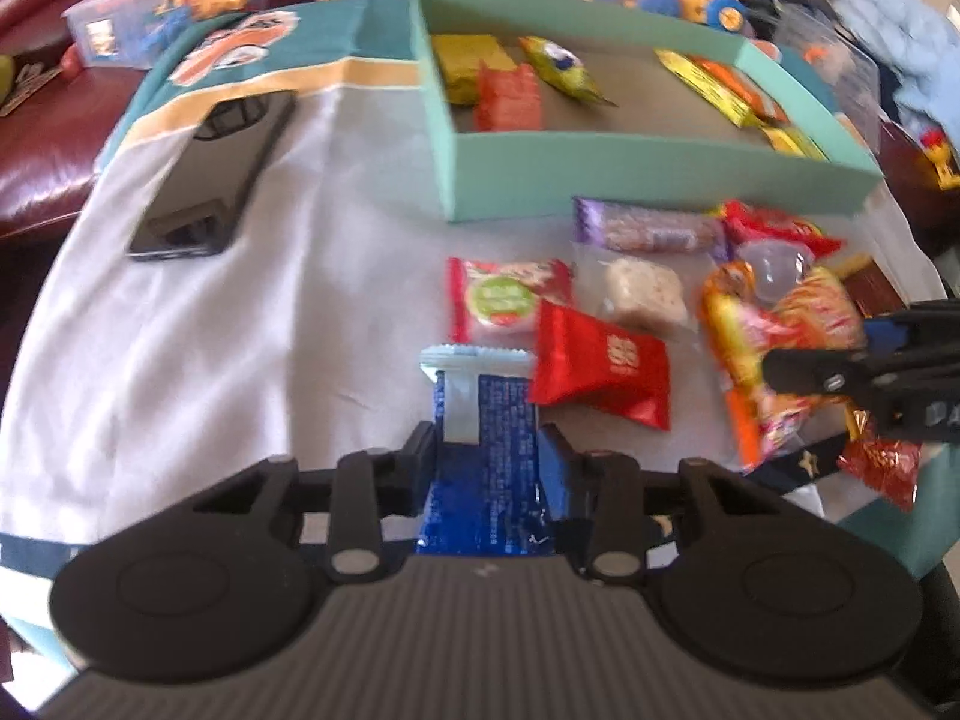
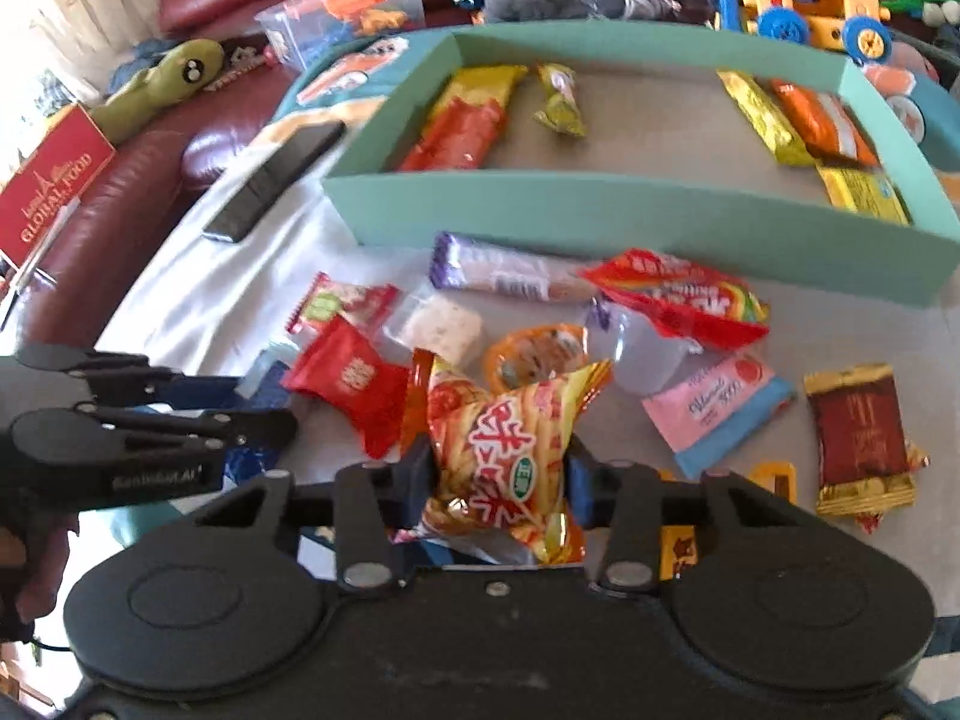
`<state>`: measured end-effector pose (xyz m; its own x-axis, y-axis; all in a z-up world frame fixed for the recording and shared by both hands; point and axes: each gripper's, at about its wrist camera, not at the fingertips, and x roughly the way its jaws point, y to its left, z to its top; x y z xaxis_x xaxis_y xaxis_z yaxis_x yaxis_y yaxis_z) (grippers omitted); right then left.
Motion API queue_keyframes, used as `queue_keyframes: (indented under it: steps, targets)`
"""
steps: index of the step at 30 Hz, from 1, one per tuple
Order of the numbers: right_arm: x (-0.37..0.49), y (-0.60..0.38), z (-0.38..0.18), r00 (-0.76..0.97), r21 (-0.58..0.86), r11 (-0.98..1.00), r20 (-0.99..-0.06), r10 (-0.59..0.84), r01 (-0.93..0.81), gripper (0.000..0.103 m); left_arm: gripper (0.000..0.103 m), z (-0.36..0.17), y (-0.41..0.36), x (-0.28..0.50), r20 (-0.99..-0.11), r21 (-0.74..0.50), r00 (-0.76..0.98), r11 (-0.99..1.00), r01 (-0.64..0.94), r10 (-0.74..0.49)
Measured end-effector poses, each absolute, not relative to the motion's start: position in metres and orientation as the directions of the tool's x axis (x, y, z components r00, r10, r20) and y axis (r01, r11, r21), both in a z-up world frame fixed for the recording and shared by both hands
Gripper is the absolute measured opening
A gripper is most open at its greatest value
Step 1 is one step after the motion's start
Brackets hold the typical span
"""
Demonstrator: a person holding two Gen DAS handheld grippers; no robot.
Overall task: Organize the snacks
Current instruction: 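Grasp the blue pack with left gripper while right grasps orange chip bag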
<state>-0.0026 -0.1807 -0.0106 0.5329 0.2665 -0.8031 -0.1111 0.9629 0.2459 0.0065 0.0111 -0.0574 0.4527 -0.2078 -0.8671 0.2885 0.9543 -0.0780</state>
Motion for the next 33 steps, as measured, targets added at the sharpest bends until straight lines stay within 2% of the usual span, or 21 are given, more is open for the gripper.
queue_keyframes:
  steps: [8,13,19,24,33]
  targets:
    - [-0.011,-0.221,0.016,0.599,0.366,0.93,-0.736,0.315,-0.04,0.042,0.035,-0.019,0.032,0.011,-0.835,-0.137,0.49,0.958,0.252,-0.249]
    - [-0.007,-0.264,0.034,0.676,0.391,0.92,-0.687,0.265,0.037,0.042,0.035,0.013,0.023,0.035,-0.791,-0.153,0.543,0.951,0.27,-0.281]
    - [0.022,-0.317,0.04,0.737,0.404,0.902,-0.655,0.168,0.153,0.042,0.036,0.035,-0.023,0.088,-0.754,-0.148,0.576,0.936,0.319,-0.316]
    - [0.056,-0.345,0.027,0.729,0.399,0.893,-0.672,0.132,0.206,0.042,0.036,0.031,-0.06,0.133,-0.757,-0.151,0.564,0.929,0.338,-0.329]
    - [0.106,-0.347,-0.006,0.693,0.422,0.878,-0.703,0.16,0.225,0.042,0.036,-0.006,-0.095,0.177,-0.806,-0.156,0.502,0.931,0.33,-0.313]
